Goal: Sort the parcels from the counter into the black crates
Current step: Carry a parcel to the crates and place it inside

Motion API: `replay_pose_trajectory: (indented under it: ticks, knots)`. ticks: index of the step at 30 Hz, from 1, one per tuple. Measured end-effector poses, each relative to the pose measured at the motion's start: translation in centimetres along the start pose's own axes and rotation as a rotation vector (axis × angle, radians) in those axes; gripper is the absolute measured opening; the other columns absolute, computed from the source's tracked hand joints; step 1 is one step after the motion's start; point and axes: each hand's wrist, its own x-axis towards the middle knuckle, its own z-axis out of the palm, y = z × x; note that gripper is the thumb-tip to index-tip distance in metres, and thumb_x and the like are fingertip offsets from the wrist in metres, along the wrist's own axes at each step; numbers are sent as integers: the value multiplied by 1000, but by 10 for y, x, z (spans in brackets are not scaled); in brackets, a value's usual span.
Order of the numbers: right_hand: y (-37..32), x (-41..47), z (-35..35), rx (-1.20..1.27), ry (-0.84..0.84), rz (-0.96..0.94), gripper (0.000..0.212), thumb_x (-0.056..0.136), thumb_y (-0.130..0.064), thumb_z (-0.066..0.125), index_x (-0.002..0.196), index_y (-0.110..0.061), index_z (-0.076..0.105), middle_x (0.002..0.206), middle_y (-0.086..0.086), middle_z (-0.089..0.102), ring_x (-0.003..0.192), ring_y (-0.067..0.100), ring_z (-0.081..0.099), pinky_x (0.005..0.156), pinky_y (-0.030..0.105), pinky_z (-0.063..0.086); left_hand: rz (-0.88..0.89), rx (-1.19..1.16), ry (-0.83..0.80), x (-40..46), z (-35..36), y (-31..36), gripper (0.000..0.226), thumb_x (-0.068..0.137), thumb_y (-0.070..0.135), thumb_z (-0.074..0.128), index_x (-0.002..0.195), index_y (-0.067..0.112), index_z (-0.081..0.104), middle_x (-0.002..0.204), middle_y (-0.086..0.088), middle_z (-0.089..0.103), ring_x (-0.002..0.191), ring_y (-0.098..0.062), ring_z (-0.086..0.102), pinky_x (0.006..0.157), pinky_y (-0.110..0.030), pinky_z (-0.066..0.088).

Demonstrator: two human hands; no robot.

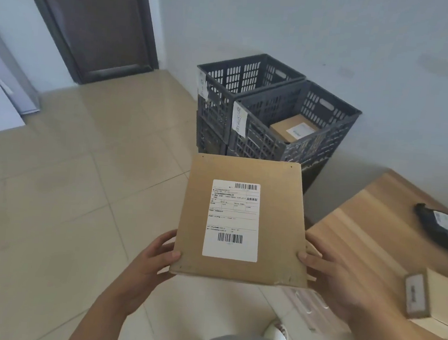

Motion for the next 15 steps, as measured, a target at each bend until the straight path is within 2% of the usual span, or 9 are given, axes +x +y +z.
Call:
replay_pose_trajectory:
  ticks: [3, 6, 10, 13, 15]
  knots:
    - [2, 5, 12, -12, -26, 1, 73, 69, -27, 80, 138, -32, 60, 124, 6, 74, 106, 30, 74, 87, 50, 57, 10, -27, 14, -7, -14, -1, 98, 47, 55, 98, 136, 33, 62, 133, -2, 69, 119, -19, 67, 101, -41, 48]
    - [3, 12, 16, -12, -30, 3, 68, 73, -29, 78, 137, -35, 58, 124, 6, 74, 108, 32, 73, 95, 56, 55, 16, -28, 14, -5, -20, 1, 96, 48, 55, 97, 136, 35, 62, 134, -2, 69, 123, -21, 66, 104, -42, 47]
    - [-1, 27, 17, -13, -32, 16, 65, 77, -24, 82, 136, -37, 58, 123, 2, 75, 109, 31, 73, 96, 56, 55, 2, -29, 2, 7, -24, 9, 90, 51, 56, 96, 133, 38, 64, 134, -1, 68, 125, -23, 64, 110, -46, 44]
    - [-14, 46, 18, -8, -35, 25, 63, 82, -22, 80, 139, -34, 57, 123, 3, 75, 110, 32, 73, 100, 58, 53, -10, -23, 10, 23, -27, 20, 92, 51, 56, 96, 135, 36, 63, 134, -1, 69, 125, -22, 64, 108, -45, 46]
    - [-23, 65, 19, -5, -46, 29, 66, 79, -27, 83, 139, -32, 57, 123, 5, 75, 109, 32, 73, 98, 56, 54, -9, -14, 24, 38, -29, 30, 93, 53, 54, 95, 137, 34, 61, 134, -1, 69, 124, -22, 65, 105, -44, 47]
